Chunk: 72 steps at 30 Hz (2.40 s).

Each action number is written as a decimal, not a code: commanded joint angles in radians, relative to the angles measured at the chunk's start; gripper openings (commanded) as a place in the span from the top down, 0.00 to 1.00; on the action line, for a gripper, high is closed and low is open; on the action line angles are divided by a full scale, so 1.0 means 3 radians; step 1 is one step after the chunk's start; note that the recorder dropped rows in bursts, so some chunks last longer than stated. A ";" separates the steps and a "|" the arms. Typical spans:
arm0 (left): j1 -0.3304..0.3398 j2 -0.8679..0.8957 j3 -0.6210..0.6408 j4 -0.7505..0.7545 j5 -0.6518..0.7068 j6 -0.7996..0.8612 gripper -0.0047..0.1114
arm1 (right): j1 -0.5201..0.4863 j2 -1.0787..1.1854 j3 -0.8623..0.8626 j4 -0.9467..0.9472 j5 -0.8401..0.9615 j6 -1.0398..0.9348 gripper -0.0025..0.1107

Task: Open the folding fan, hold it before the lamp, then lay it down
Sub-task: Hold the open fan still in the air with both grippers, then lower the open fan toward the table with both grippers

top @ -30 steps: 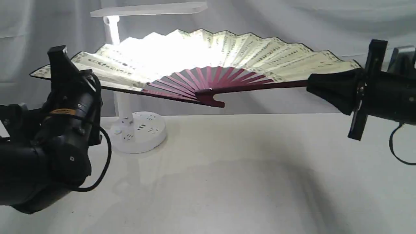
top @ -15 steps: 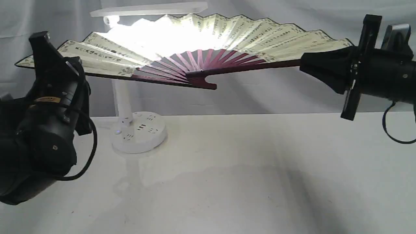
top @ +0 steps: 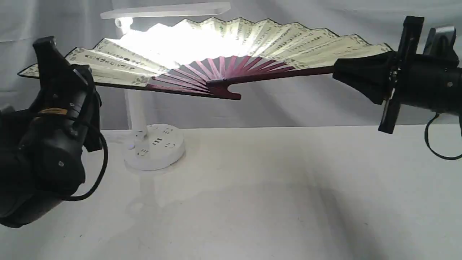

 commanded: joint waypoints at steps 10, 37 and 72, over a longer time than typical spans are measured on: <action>0.0113 -0.0094 -0.0023 -0.0402 -0.0339 -0.0166 0.96 | -0.0058 -0.0020 -0.0002 -0.0094 -0.0086 -0.0101 0.98; 0.0113 -0.0094 -0.0023 -0.0396 -0.0339 -0.0154 0.96 | -0.0058 -0.0020 -0.0002 -0.0094 -0.0086 -0.0101 0.98; 0.0098 -0.0094 0.0249 -0.0335 -0.0177 -0.0146 0.96 | -0.0072 -0.0020 0.0108 -0.0118 -0.0086 -0.0085 0.98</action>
